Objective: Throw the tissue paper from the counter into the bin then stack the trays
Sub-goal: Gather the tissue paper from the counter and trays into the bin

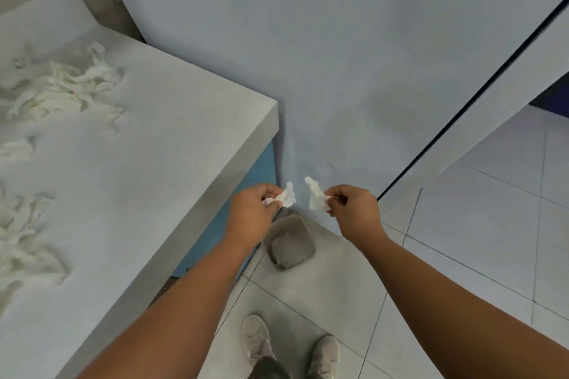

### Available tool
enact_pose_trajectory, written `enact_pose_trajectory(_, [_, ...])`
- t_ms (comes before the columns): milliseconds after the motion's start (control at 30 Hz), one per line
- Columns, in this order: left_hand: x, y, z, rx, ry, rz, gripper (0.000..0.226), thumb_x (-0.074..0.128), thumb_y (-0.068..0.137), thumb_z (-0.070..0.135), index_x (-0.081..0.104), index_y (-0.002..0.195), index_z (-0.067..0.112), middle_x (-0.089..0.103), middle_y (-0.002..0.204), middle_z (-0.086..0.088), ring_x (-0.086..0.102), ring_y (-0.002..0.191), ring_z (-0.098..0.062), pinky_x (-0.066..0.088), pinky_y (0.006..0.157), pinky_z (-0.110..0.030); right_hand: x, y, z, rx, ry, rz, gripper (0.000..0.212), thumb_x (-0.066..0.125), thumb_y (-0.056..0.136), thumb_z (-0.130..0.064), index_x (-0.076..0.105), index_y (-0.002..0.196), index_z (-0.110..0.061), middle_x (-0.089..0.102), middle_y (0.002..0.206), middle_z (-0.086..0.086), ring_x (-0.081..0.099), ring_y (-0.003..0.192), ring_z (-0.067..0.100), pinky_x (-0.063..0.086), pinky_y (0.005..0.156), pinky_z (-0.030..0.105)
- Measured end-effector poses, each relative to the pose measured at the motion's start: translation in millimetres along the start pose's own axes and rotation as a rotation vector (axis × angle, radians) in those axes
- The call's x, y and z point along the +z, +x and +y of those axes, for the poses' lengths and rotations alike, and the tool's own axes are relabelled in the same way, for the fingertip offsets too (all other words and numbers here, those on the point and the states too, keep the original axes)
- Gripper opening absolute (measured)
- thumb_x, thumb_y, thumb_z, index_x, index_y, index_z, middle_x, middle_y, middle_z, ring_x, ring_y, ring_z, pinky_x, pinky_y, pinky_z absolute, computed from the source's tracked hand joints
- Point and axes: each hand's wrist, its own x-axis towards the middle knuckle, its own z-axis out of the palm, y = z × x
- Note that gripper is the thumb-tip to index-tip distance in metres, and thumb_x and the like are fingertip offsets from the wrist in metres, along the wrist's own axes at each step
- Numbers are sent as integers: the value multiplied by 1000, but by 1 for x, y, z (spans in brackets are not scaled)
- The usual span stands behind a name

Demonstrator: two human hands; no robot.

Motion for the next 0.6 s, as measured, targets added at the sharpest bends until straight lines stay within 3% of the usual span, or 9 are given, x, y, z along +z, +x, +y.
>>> enact_pose_trajectory(233, [73,11,-93,-138,5,-58,16,74,81,10,74,91,23,68,79,12,64,75,-7,44,66,-7,57,18,75,150,-38,-28,19,64,86,-6,77,92,-19,67,77,-11,65,70,9,45,66,17])
enact_pose_trajectory(367, [108,22,-154,-195,23,-85,19,74,81,7,75,94,21,68,81,12,64,77,-6,45,71,-8,88,31,119,206,-56,-26,20,65,85,-9,77,89,-24,62,68,-21,63,60,12,44,56,16])
enact_pose_trajectory(467, [131,29,-197,-215,52,-83,18,75,80,7,75,94,20,69,84,10,64,79,-7,46,75,-14,109,40,152,257,-58,-34,19,65,86,-9,77,90,-24,64,67,-15,66,64,27,46,49,17])
enact_pose_trajectory(600, [165,39,-255,-231,116,-99,19,76,80,8,76,96,18,74,91,4,64,81,-10,51,79,-21,135,53,194,277,-87,-29,21,62,88,-10,76,95,-24,65,68,-10,61,60,26,47,52,26])
